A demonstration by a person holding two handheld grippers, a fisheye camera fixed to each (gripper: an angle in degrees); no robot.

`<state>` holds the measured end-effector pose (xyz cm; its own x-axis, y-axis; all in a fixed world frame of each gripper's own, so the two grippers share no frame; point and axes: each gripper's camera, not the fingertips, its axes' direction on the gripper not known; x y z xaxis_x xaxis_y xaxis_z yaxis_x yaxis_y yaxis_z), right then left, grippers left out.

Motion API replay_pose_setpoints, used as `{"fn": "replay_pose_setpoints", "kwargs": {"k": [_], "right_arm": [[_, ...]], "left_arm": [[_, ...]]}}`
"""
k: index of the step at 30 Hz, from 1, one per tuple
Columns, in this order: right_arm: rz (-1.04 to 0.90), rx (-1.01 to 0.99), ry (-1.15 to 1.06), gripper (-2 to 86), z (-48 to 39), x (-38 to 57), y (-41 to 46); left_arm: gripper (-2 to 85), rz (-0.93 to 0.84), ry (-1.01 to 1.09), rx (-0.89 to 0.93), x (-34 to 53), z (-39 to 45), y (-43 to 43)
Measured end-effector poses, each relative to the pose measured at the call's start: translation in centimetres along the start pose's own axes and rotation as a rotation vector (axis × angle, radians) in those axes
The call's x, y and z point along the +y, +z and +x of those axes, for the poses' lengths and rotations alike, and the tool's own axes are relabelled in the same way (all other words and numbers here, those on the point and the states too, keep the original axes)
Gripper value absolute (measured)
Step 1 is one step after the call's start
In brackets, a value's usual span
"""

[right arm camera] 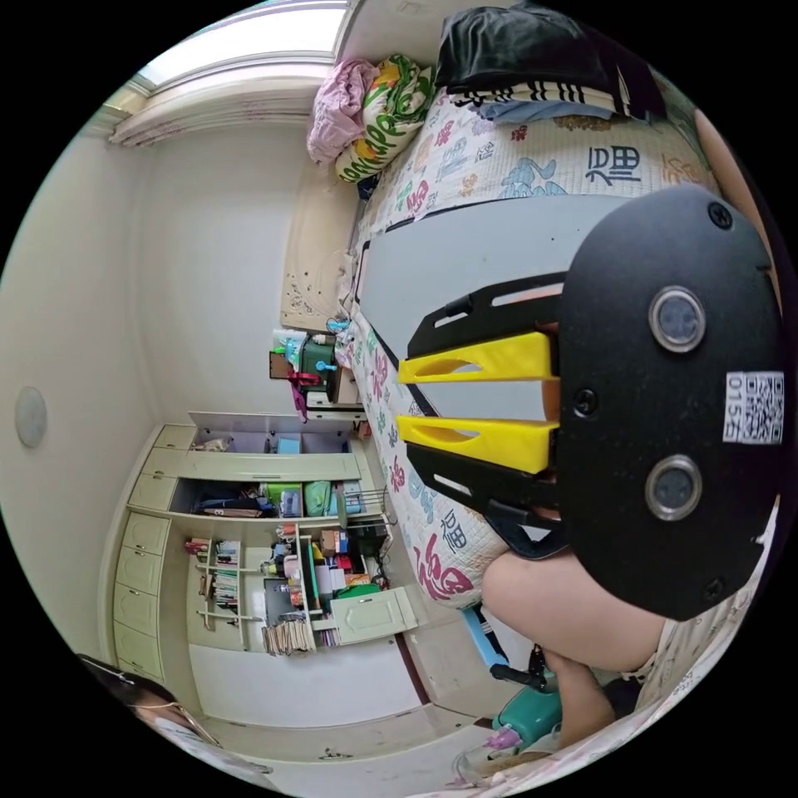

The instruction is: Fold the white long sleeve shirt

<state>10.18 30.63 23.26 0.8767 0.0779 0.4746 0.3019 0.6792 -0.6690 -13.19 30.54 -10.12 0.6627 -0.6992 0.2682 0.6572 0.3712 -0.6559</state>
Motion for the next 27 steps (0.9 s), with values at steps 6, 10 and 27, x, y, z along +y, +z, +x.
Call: {"fn": "replay_pose_setpoints", "kwargs": {"k": [6, 10, 27], "right_arm": [[-0.035, -0.114, 0.022, 6.9, 2.5, 1.8, -3.9], [-0.048, -0.246, 0.029, 7.7, 3.1, 2.3, -6.5], [0.073, -0.753, -0.198, 11.1, 4.3, -3.8, -21.8]], "left_arm": [[0.2, 0.327, 0.038, 0.215, 5.2, -4.4, -6.2], [-0.4, 0.495, 0.168, 0.446, 6.0, -3.8, -8.9], [0.1, 0.374, 0.764, 1.426, 1.1, 36.8, 10.2]]}}
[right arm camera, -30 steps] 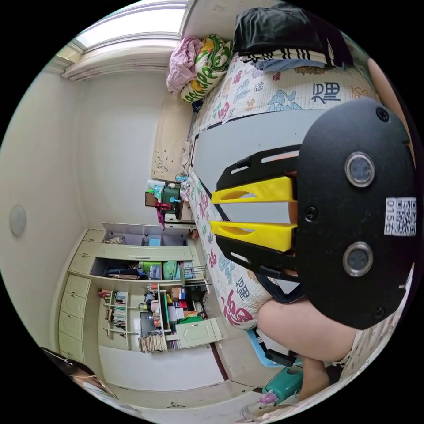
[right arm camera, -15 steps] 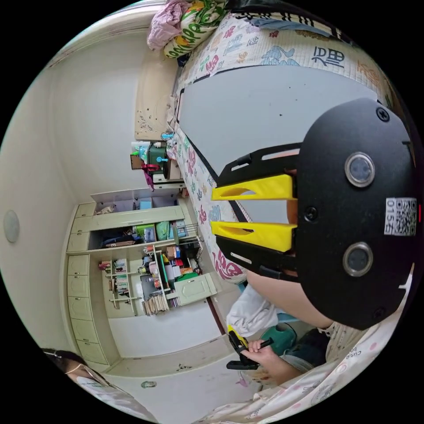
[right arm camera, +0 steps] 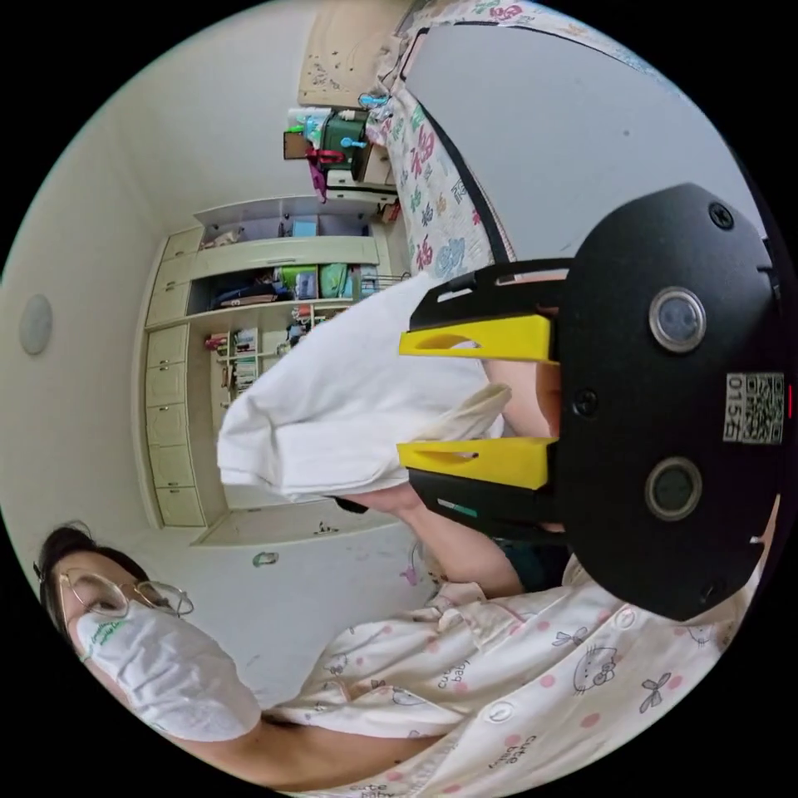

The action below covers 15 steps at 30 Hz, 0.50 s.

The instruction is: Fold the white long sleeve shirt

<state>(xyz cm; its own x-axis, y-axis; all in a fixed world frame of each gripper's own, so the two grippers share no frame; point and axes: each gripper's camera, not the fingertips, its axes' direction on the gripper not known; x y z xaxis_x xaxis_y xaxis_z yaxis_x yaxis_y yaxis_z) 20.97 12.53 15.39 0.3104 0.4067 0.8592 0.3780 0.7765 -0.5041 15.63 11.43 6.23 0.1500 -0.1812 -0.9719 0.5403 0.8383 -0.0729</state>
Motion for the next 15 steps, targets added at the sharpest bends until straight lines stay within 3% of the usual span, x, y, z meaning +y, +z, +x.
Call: {"fn": "replay_pose_setpoints", "kwargs": {"k": [11, 13, 15], "right_arm": [[-0.005, 0.144, 0.057, 11.7, 8.6, -7.5, -8.1], [-0.027, 0.212, 0.137, 7.7, 13.2, -7.9, -7.6], [-0.035, 0.241, 0.290, 5.3, 18.2, -6.9, -6.9]], "left_arm": [[0.9, -0.052, -0.217, 0.285, 5.8, -13.8, 23.3], [1.3, -0.103, -0.258, 0.191, 6.9, -16.8, 25.5], [2.1, -0.164, -0.351, -0.034, 8.8, -20.7, 26.2]]}}
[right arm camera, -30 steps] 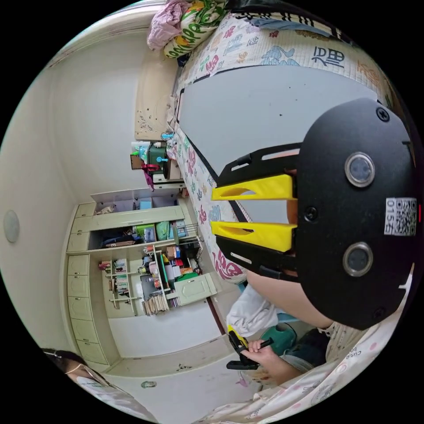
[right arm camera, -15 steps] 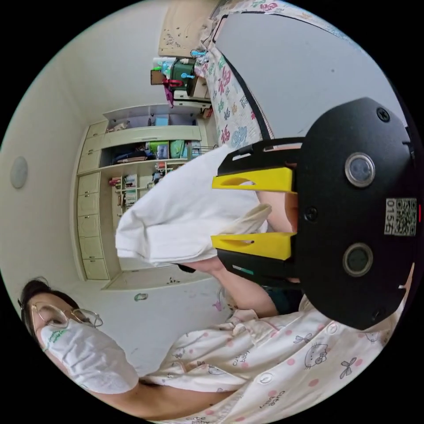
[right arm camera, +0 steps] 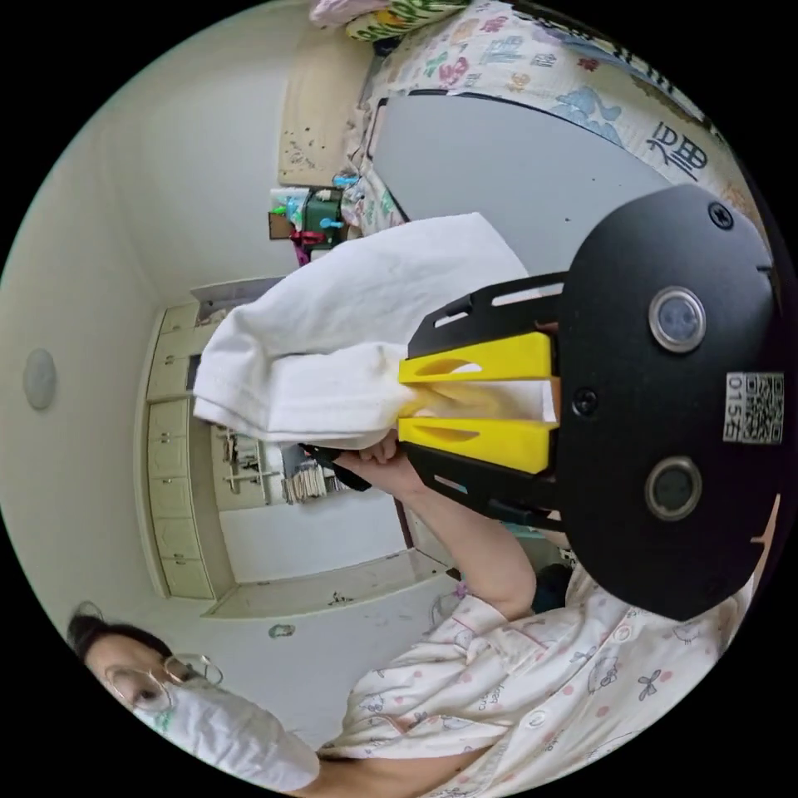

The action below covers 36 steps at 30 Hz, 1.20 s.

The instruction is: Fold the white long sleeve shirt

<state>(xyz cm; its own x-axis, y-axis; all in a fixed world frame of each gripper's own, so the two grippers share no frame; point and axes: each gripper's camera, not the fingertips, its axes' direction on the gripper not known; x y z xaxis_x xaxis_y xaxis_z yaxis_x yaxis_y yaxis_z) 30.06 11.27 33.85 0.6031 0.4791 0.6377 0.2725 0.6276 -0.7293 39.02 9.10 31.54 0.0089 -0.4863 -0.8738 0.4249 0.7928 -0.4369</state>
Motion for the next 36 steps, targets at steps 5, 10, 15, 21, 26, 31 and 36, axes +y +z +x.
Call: {"fn": "replay_pose_setpoints", "kwargs": {"k": [5, 10, 15, 21, 26, 31, 36], "right_arm": [[-0.056, -0.085, 0.336, 3.0, 9.9, 2.1, 4.3], [-0.023, -0.087, 0.353, 2.2, 11.4, 2.1, 7.3], [-0.049, -0.072, 0.337, 2.0, 12.4, 0.6, 10.3], [0.019, 0.081, 0.340, 0.9, 13.8, -1.7, 10.9], [0.196, 0.209, 0.328, 0.6, 15.0, -4.2, 6.5], [0.252, 0.350, 0.159, 0.5, 12.7, -9.7, 5.7], [0.344, 0.437, -0.004, 0.5, 11.4, -19.3, 8.5]], "left_arm": [[9.1, -0.193, -0.191, -0.268, 4.9, -8.2, -0.8], [12.5, -0.228, -0.244, -0.300, 6.9, -9.6, -1.4], [12.0, -0.301, -0.095, -0.351, 5.4, -6.2, 0.5], [2.5, -0.306, -0.028, -0.348, 0.8, -4.2, -1.0], [1.2, -0.175, 0.071, -0.437, -5.3, 0.5, -5.9], [0.8, -0.193, 0.201, -0.337, -10.4, 6.5, -6.0], [0.7, -0.225, 0.273, -0.142, -12.1, 12.3, -4.0]]}}
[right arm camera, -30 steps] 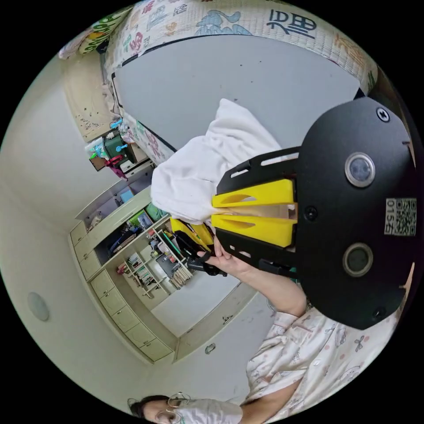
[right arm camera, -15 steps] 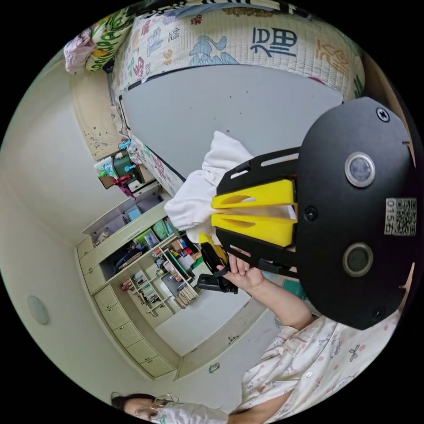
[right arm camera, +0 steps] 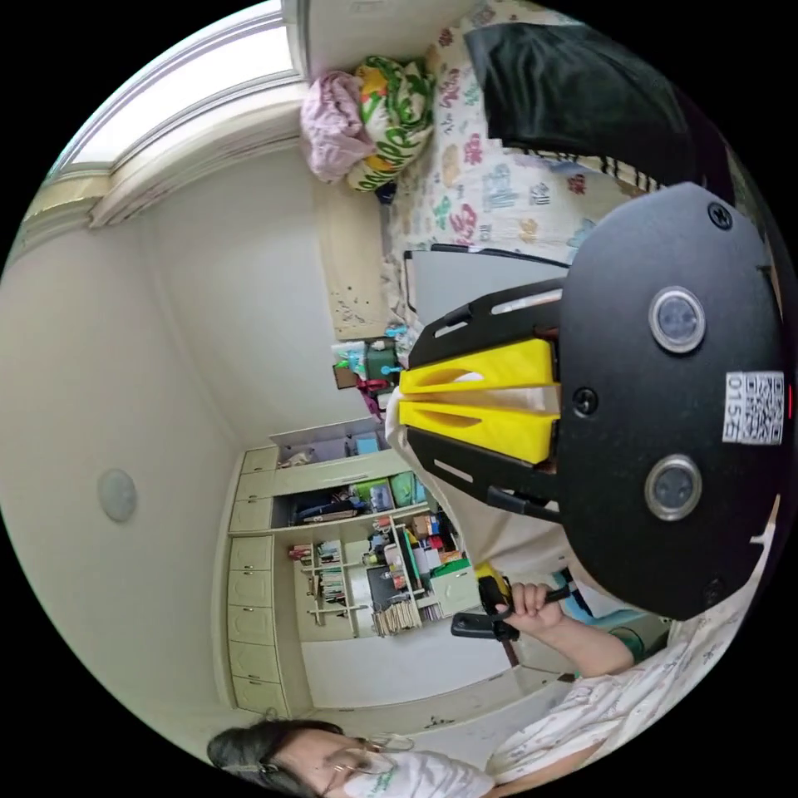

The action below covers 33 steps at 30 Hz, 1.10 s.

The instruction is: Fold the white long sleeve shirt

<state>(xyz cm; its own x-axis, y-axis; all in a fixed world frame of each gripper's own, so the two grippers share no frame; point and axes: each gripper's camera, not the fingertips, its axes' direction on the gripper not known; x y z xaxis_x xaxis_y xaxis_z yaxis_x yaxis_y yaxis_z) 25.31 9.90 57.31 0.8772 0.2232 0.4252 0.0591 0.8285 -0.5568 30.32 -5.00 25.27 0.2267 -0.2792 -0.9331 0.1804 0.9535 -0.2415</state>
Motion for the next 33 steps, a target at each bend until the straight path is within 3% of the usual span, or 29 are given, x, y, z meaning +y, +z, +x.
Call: {"fn": "replay_pose_setpoints", "kwargs": {"k": [5, 8, 12, 15, 22, 25, 27, 30, 33], "right_arm": [[-0.098, 0.008, -0.057, 1.0, -3.0, -4.5, 14.9], [-0.210, -0.025, -0.156, 1.8, -7.5, -4.8, 24.0], [-0.547, -0.097, -0.363, 5.7, -13.6, 1.2, 33.1], [-0.629, -0.197, -0.345, 7.7, -11.9, 9.3, 32.2], [-0.758, -0.222, -0.057, 12.5, -0.3, 32.6, 23.6], [-0.806, -0.425, 0.056, 14.7, 2.0, 38.2, 21.3], [-0.785, -0.523, 0.010, 15.5, 1.4, 39.9, 19.5], [-0.805, -0.480, -0.097, 14.2, 0.7, 42.3, 18.6], [-0.814, -0.425, -0.053, 8.0, 2.4, 43.9, 19.2]], "left_arm": [[0.7, 0.001, 0.017, 0.082, -2.3, 2.8, 2.9], [0.7, 0.045, 0.004, -0.028, -2.2, 2.6, 1.4], [0.7, 0.128, -0.126, -0.216, 1.2, -1.3, -3.9], [0.6, 0.093, -0.322, -0.319, 6.7, -6.9, -9.8], [0.8, -0.015, -0.436, -0.325, 12.5, -9.4, -15.6], [0.8, -0.070, -0.438, -0.296, 12.8, -9.1, -15.1], [0.9, -0.103, -0.435, -0.282, 12.5, -9.1, -14.5], [0.9, -0.115, -0.446, -0.259, 12.1, -9.3, -14.0], [0.9, -0.116, -0.456, -0.246, 11.1, -9.3, -13.6]]}}
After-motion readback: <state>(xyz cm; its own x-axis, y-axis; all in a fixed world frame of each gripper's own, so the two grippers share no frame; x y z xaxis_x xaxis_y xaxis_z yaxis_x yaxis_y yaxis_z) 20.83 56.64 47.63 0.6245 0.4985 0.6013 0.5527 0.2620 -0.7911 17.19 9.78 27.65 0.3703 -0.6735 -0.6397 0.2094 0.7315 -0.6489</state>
